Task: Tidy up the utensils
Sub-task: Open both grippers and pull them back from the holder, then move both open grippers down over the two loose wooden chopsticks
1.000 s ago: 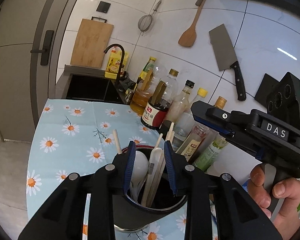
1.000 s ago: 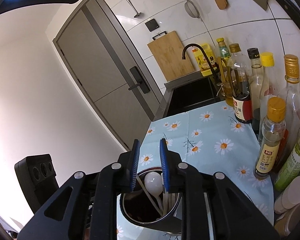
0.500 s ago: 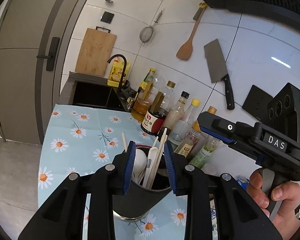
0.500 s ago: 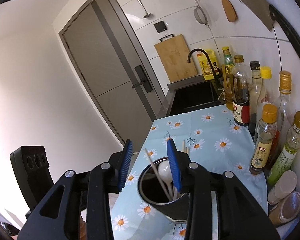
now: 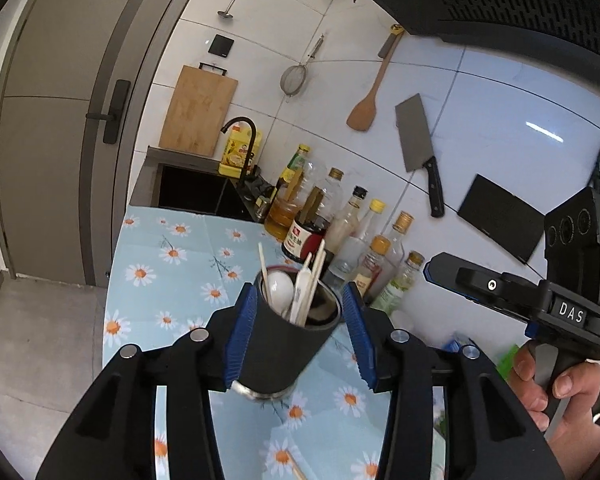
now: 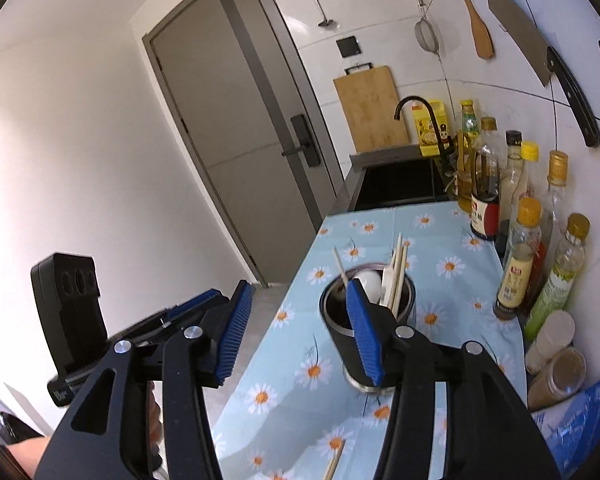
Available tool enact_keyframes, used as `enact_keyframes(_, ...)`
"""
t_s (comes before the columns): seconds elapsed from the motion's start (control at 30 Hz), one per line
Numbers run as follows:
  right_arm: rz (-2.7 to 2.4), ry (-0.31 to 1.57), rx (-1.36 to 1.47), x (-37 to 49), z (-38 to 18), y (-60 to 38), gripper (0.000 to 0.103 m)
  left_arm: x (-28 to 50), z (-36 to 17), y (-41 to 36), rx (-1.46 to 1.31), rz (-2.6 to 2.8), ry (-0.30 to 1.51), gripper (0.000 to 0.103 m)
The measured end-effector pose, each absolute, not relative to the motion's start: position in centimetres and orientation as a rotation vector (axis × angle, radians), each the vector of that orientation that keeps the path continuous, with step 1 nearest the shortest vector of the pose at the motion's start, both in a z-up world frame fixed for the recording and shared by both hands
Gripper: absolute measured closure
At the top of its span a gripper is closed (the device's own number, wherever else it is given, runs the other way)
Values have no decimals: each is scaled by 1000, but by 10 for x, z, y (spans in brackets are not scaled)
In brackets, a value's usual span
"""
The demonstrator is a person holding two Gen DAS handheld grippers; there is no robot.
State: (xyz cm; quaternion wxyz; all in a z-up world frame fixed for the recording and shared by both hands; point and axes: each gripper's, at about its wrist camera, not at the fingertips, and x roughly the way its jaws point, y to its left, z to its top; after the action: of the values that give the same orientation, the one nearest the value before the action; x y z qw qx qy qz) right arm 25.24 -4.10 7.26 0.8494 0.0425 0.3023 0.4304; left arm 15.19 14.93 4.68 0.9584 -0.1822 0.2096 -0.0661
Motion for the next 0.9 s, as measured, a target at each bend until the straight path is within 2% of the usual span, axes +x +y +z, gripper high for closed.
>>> enact_keyframes(0.13, 895, 669, 63, 234, 60, -47, 51, 131, 37, 151, -381, -133, 459, 60)
enact_keyframes(0.9, 823, 1211, -107, 209, -79, -47, 51, 62, -65, 137, -440, -158, 801, 60)
